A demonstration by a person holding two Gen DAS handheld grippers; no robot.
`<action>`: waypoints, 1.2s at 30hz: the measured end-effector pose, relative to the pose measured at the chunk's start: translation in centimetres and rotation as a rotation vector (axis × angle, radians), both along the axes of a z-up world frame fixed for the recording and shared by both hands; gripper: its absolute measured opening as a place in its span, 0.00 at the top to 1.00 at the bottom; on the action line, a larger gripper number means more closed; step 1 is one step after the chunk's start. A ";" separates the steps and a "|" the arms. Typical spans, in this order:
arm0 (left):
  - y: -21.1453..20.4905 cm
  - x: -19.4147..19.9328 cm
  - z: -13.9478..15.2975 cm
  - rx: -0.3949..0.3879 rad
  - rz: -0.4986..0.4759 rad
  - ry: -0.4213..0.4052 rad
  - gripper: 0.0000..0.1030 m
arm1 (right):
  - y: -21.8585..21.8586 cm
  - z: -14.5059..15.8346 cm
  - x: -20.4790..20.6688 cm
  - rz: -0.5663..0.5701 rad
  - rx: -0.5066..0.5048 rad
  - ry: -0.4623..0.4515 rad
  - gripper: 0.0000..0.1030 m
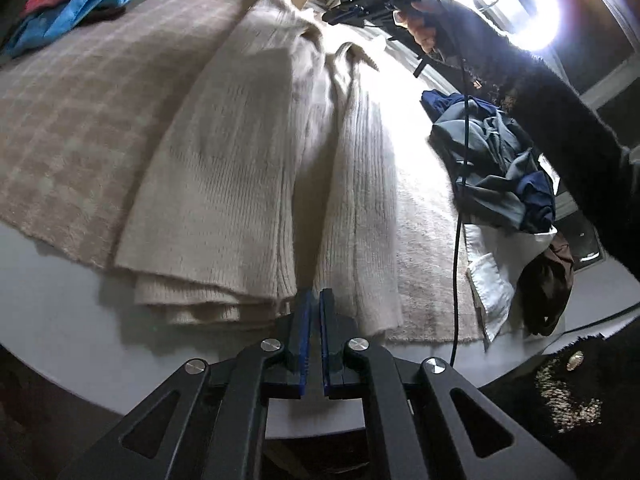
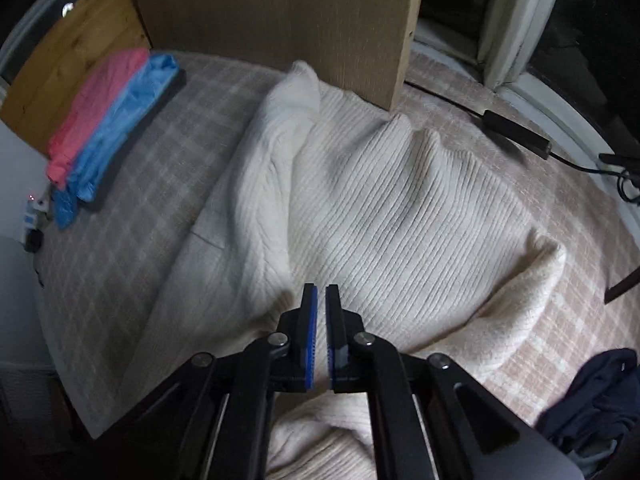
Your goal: Fold clothes
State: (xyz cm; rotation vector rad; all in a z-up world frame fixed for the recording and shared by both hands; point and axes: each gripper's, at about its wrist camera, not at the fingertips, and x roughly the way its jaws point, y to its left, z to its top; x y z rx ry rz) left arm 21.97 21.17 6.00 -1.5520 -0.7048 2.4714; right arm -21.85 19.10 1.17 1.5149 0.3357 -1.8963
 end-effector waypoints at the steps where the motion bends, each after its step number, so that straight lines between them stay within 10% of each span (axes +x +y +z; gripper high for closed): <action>1: -0.1 0.0 0.0 -0.006 -0.002 -0.001 0.98 | 0.9 0.5 0.3 0.002 0.007 0.005 0.72; 7: 0.7 -1.3 -0.7 0.005 -0.047 -0.024 0.98 | 4.2 1.2 3.7 0.116 0.155 0.082 0.58; 13: 2.4 -2.5 -0.6 -0.022 -0.114 -0.026 0.64 | 2.9 -2.5 5.4 0.227 0.324 0.188 0.58; 19: 3.6 -3.5 -1.2 -0.045 -0.166 -0.006 0.95 | 3.2 -2.1 5.4 0.221 0.282 0.204 0.91; 27: 1.3 -1.2 1.9 -0.123 -0.089 0.024 0.97 | 2.7 2.6 5.8 0.194 0.160 0.245 0.92; 36: 0.5 -1.0 1.8 -0.172 -0.088 -0.049 0.85 | -3.2 -0.3 6.6 0.292 0.221 0.257 0.76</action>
